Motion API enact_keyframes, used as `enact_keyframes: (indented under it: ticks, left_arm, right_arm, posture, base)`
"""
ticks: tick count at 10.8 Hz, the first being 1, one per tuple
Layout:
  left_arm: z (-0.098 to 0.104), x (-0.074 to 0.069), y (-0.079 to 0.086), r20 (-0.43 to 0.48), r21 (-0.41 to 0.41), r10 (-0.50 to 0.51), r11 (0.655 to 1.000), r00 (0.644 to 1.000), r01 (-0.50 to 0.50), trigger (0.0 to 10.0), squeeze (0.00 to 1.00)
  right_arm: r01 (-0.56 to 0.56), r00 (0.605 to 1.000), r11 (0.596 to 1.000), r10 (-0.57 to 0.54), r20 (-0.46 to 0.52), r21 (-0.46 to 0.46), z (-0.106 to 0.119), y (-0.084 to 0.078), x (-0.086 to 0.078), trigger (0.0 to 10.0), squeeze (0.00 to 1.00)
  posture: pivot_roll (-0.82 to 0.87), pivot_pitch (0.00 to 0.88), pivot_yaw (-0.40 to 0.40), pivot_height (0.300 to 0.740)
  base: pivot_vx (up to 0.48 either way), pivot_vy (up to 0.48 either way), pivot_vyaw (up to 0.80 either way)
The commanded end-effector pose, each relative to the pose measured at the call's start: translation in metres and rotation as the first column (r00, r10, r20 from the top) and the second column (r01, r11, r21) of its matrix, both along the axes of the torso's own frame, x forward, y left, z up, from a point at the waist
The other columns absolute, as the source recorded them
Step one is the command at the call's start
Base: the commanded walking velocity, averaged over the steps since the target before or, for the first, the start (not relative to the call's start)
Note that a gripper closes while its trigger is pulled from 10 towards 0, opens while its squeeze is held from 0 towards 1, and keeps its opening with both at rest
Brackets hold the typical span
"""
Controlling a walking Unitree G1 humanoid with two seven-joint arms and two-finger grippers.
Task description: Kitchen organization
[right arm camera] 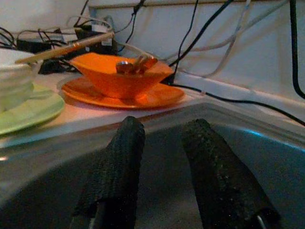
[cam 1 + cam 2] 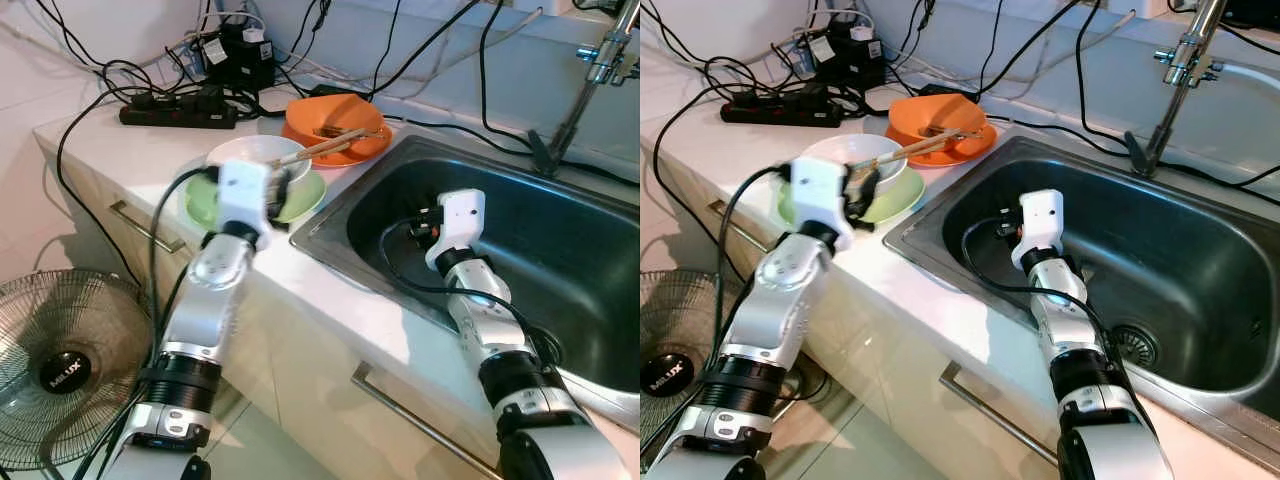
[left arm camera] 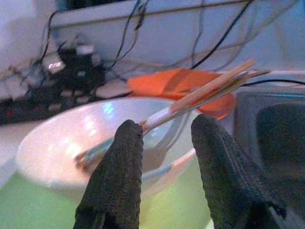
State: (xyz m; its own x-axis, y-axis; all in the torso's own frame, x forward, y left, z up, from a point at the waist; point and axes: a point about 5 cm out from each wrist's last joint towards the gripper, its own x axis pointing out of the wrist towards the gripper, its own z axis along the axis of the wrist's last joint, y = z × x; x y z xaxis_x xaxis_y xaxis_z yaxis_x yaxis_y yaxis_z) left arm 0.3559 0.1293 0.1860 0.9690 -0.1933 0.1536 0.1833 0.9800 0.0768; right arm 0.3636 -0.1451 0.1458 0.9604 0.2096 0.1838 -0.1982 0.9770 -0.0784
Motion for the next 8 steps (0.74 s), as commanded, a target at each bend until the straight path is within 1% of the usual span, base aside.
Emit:
enact_keyframes:
  ticks: [1, 3, 6, 7, 8]
  left_arm:
    - [0.005, 0.003, 0.003, 0.011, -0.026, 0.022, 0.999, 1.0, -0.022, 10.0, 0.0]
    - [-0.001, 0.006, 0.017, -0.02, -0.051, 0.089, 0.995, 0.996, -0.09, 10.0, 0.0]
    - [-0.004, 0.007, 0.021, -0.034, -0.066, 0.096, 0.993, 0.995, -0.098, 10.0, 0.0]
    - [-0.004, 0.007, 0.022, -0.034, -0.068, 0.098, 0.993, 0.995, -0.1, 10.0, 0.0]
    - [-0.003, 0.006, 0.029, -0.036, -0.073, 0.117, 0.99, 0.992, -0.12, 10.0, 0.0]
  right_arm:
    - [-0.004, 1.0, 1.0, 0.004, 0.005, 0.019, 0.003, 0.0, -0.001, 10.0, 0.0]
    - [-0.037, 0.999, 0.999, 0.037, -0.007, 0.02, -0.003, 0.0, -0.008, 10.0, 0.0]
    - [-0.057, 0.998, 0.998, 0.058, -0.022, 0.034, -0.005, 0.009, -0.012, 10.0, 0.0]
    - [-0.059, 0.998, 0.998, 0.06, -0.023, 0.035, -0.005, 0.01, -0.012, 10.0, 0.0]
    - [-0.059, 0.998, 0.998, 0.06, -0.027, 0.034, -0.005, 0.009, -0.013, 10.0, 0.0]
  posture:
    - [0.17, 0.0, 0.01, 0.74]
    - [0.17, 0.001, 0.003, 0.74]
    - [0.17, 0.0, 0.006, 0.74]
    - [0.17, 0.0, 0.006, 0.74]
    - [0.17, 0.0, 0.007, 0.74]
  base:
    - [0.0, 0.0, 0.0]
    - [0.0, 0.0, 0.0]
    - [0.0, 0.0, 0.0]
    - [0.0, 0.0, 0.0]
    - [0.0, 0.0, 0.0]
